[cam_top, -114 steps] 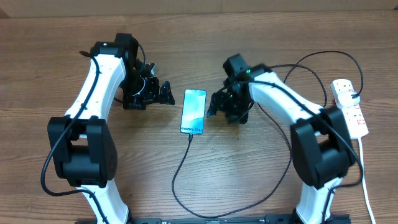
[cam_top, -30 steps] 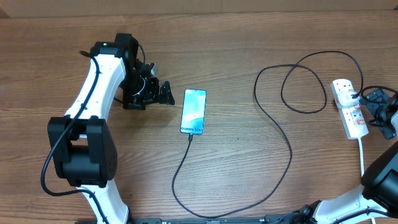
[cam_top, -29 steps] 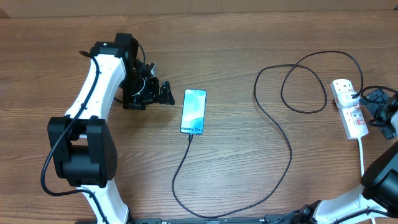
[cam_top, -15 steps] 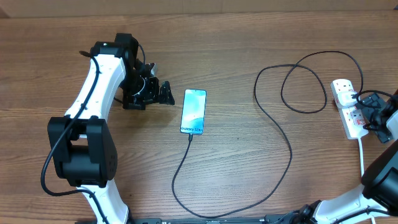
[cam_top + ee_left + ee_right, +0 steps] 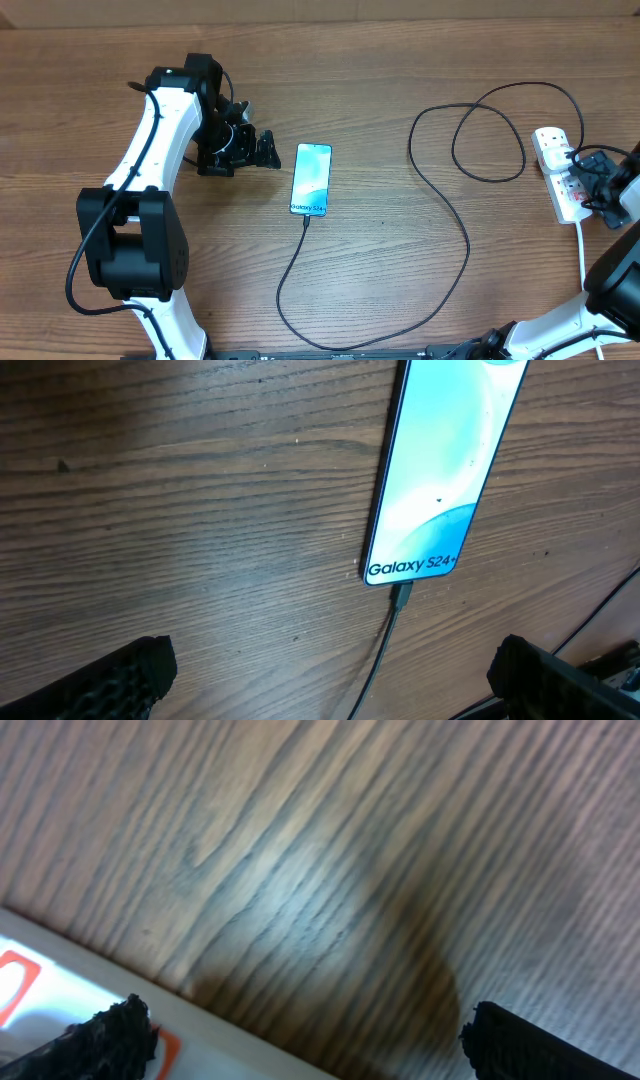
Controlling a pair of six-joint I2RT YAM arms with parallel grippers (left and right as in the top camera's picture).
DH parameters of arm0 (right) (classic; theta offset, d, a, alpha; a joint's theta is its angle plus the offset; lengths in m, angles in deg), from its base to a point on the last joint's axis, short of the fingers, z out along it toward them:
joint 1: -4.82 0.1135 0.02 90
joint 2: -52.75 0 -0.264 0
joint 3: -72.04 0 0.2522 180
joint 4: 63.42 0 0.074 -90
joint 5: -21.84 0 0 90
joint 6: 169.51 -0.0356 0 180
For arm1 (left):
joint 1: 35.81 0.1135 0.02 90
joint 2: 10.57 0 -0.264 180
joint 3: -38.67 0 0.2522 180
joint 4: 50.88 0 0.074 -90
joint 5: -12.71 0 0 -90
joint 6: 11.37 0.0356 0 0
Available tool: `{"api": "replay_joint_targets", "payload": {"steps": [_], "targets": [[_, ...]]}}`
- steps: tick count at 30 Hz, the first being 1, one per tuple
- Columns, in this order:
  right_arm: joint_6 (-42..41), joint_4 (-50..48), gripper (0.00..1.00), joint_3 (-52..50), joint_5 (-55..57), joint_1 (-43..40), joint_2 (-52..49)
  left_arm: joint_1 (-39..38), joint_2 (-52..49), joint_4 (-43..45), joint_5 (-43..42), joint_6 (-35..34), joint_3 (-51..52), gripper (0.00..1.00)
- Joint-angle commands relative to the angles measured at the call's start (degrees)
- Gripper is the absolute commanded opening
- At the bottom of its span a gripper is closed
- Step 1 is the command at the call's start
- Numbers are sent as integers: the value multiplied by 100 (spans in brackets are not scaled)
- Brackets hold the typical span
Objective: Plug charger to phone and switch on socket
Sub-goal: 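Lower the right gripper onto the orange rocker switch beside the plug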
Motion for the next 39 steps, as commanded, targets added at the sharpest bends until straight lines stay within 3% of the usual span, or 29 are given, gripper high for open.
{"api": "replay_joint_targets", "payload": {"steps": [1, 39], "targets": [[52, 133, 100, -46, -203, 4, -129, -37, 61, 4, 22, -79, -33, 100], [225, 693, 97, -46, -649, 4, -131, -37, 61, 4, 20, -79, -33, 100]]}}
